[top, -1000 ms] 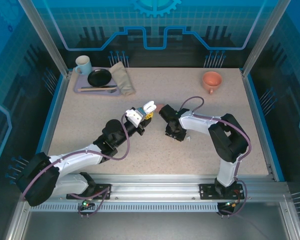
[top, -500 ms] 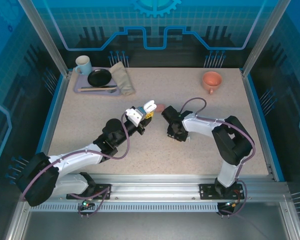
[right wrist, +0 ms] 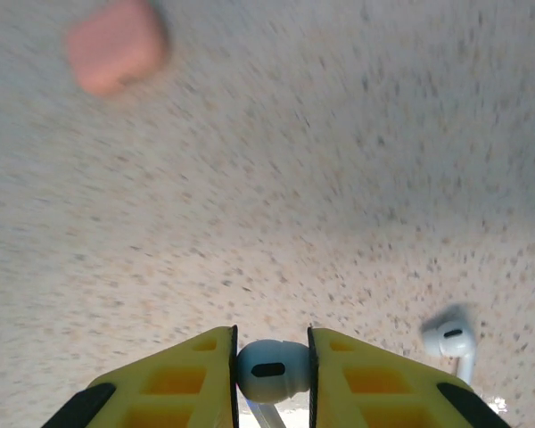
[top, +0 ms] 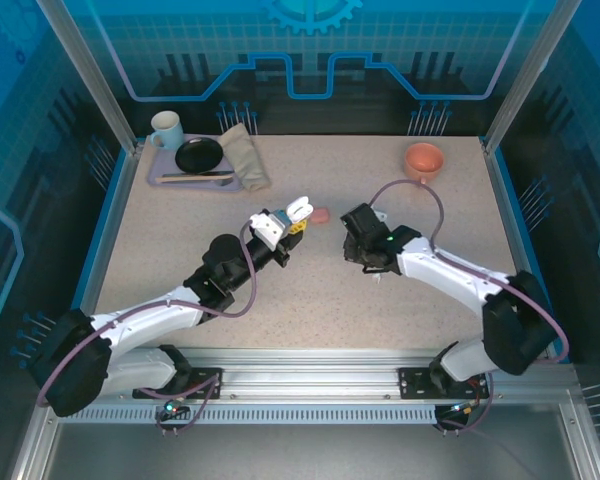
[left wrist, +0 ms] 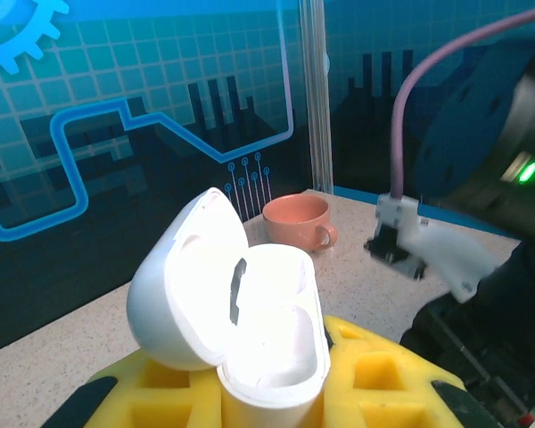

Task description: Insert wireless bluetooth earbuds into charging case

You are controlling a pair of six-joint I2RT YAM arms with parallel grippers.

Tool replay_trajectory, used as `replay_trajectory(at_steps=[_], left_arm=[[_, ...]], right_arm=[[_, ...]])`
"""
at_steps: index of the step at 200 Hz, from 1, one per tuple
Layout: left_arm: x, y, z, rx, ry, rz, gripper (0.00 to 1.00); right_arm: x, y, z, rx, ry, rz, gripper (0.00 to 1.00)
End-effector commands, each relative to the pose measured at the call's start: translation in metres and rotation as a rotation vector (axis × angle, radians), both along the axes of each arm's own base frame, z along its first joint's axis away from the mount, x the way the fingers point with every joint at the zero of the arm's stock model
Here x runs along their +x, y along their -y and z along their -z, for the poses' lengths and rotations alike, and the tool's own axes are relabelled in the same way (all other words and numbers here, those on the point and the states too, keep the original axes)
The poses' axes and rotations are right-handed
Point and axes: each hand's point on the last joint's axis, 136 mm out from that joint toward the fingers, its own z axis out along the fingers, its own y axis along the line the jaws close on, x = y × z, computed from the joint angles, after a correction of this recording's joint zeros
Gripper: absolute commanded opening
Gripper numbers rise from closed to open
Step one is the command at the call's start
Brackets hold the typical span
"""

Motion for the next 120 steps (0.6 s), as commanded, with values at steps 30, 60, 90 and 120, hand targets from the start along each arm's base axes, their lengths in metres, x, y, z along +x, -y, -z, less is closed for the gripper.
replay_trajectory(at_steps=[30, 60, 90, 120], left_arm=[[0.002, 0.003, -0.036, -0.04, 0.061, 0.012, 0.0], [0.008, 0.008, -0.044, -0.044, 0.078, 0.014, 0.0], [0.016, 0.019, -0.049, -0.048, 0.087, 0.029, 0.0], [0.028, 0.029, -0.055, -0.056, 0.083, 0.026, 0.0]], right_arm=[[0.026, -0.005, -0.124, 0.059, 0.397, -0.116, 0.24], [0.028, -0.011, -0.199, 0.125, 0.601, -0.163, 0.24], [0.025, -0.018, -0.265, 0.194, 0.777, -0.212, 0.24], [0.022, -0.027, -0.307, 0.272, 0.902, -0.256, 0.24]])
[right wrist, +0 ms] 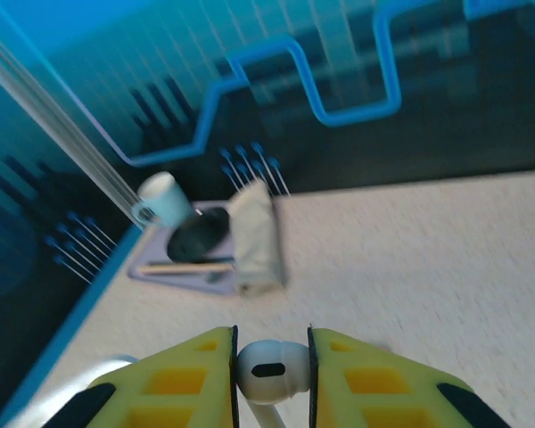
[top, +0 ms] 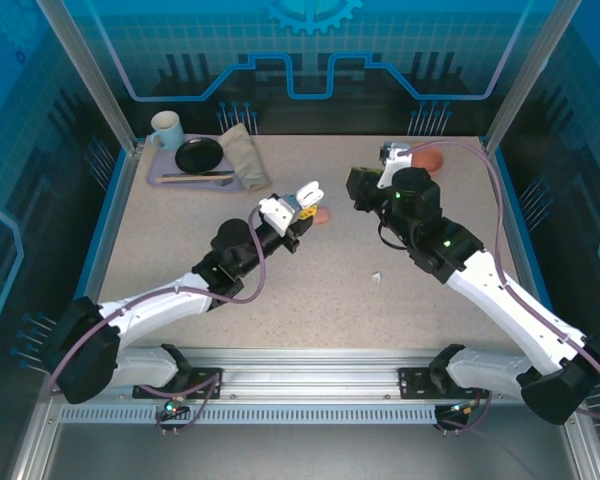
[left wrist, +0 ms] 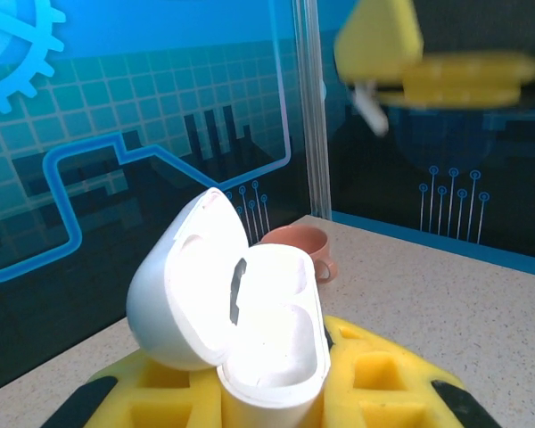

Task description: Insert wireless bluetooth earbuds into charging case

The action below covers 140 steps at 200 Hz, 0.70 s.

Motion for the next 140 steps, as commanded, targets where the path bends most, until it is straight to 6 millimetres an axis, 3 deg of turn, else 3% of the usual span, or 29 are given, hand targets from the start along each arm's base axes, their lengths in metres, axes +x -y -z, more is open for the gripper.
replay_trajectory(at_steps=[1, 47, 140], left_arm=[[0.008, 0.008, -0.027, -0.041, 0.054, 0.009, 0.0], [0.028, 0.016, -0.048, -0.09, 0.035, -0.026, 0.0], [0.043, 0.021, -0.075, -0.207, -0.034, -0.039, 0.0]], right_arm=[[-0.003, -0.006, -0.054, 0.065, 0.169, -0.054, 0.24], [-0.004, -0.021, -0.08, 0.177, 0.279, -0.127, 0.23], [-0.006, -0.044, -0.074, 0.301, 0.31, -0.255, 0.21]])
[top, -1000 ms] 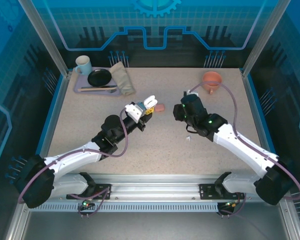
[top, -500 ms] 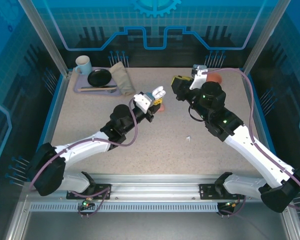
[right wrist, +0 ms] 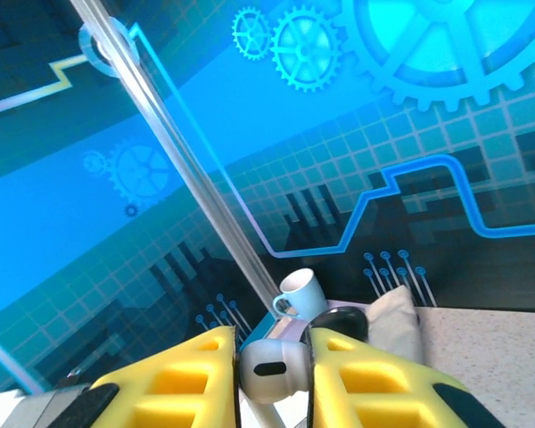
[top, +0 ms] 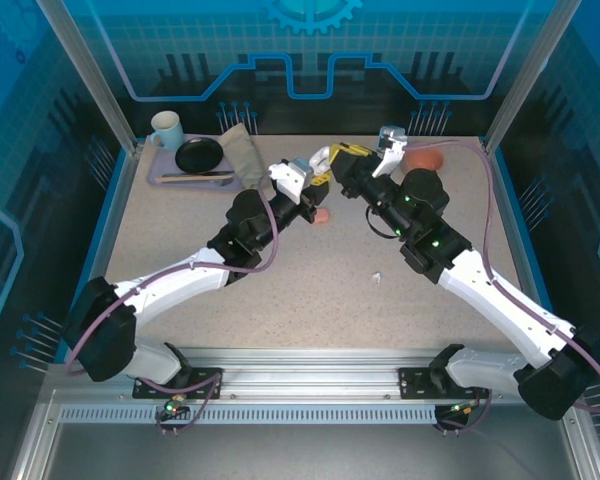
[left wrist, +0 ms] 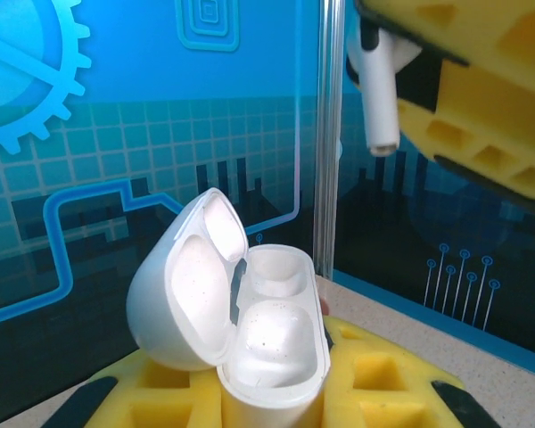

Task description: Insert wireless bluetooth earbuds into charging case

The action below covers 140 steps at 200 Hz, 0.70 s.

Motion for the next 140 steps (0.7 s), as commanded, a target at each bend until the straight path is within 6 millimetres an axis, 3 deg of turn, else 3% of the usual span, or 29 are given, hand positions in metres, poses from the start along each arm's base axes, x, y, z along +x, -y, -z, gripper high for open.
replay_trajectory(at_steps=[1, 63, 140], left_arm=[[0.005, -0.001, -0.018, -0.063, -0.007, -0.009, 0.0], [0.005, 0.0, -0.024, -0.076, -0.024, 0.0, 0.0], [0.004, 0.003, -0.026, -0.076, -0.022, 0.006, 0.0]], right_arm=[[-0.003, -0.003, -0.017, 0.061, 0.061, -0.055, 0.21], [-0.001, -0.015, 0.0, 0.022, 0.041, -0.105, 0.2], [0.012, -0.013, 0.024, 0.004, -0.008, -0.046, 0.18]])
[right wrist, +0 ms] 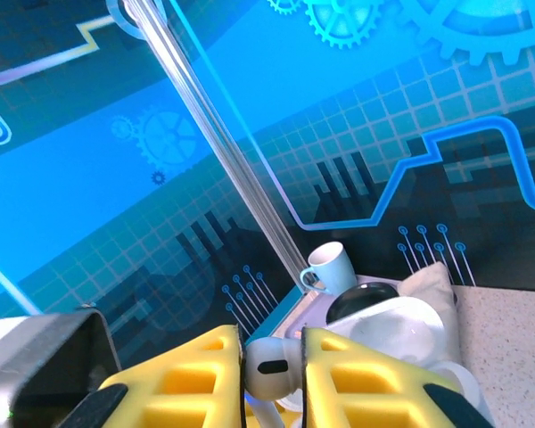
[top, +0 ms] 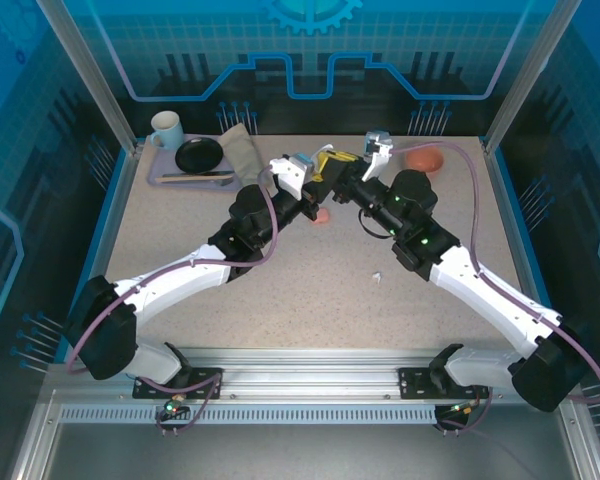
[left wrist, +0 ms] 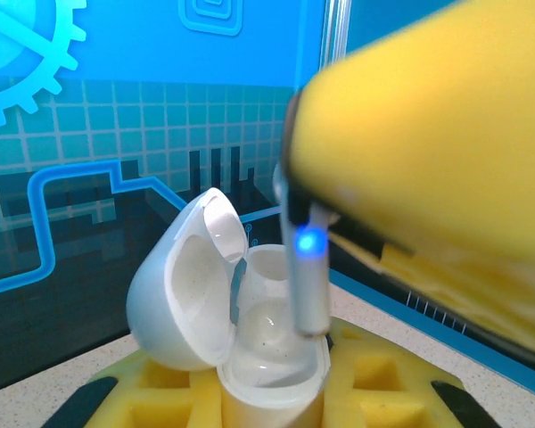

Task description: Insert wireless bluetooth earbuds into charging case

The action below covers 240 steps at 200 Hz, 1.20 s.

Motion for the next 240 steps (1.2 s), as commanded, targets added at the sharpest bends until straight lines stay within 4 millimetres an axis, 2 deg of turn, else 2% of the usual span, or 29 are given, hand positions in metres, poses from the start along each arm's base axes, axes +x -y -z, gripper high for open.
replay_trajectory(at_steps=[1, 87, 198, 224, 240], left_arm=[[0.0, 0.0, -0.025, -0.041, 0.042, -0.007, 0.0], [0.0, 0.009, -0.024, -0.018, 0.06, 0.0, 0.0], [0.001, 0.009, -0.027, -0.01, 0.071, -0.014, 0.0], [0.001, 0.009, -0.026, -0.008, 0.071, -0.016, 0.0], [0.0, 0.009, -0.026, -0.01, 0.07, -0.013, 0.0]], right_arm=[[0.007, 0.007, -0.001, 0.019, 0.013, 0.044, 0.18], [0.009, 0.007, 0.014, -0.002, -0.014, 0.06, 0.17], [-0.004, 0.006, 0.039, -0.051, -0.057, 0.04, 0.15], [-0.007, 0.003, 0.042, -0.066, -0.056, 0.035, 0.16], [-0.006, 0.003, 0.042, -0.069, -0.06, 0.045, 0.21]])
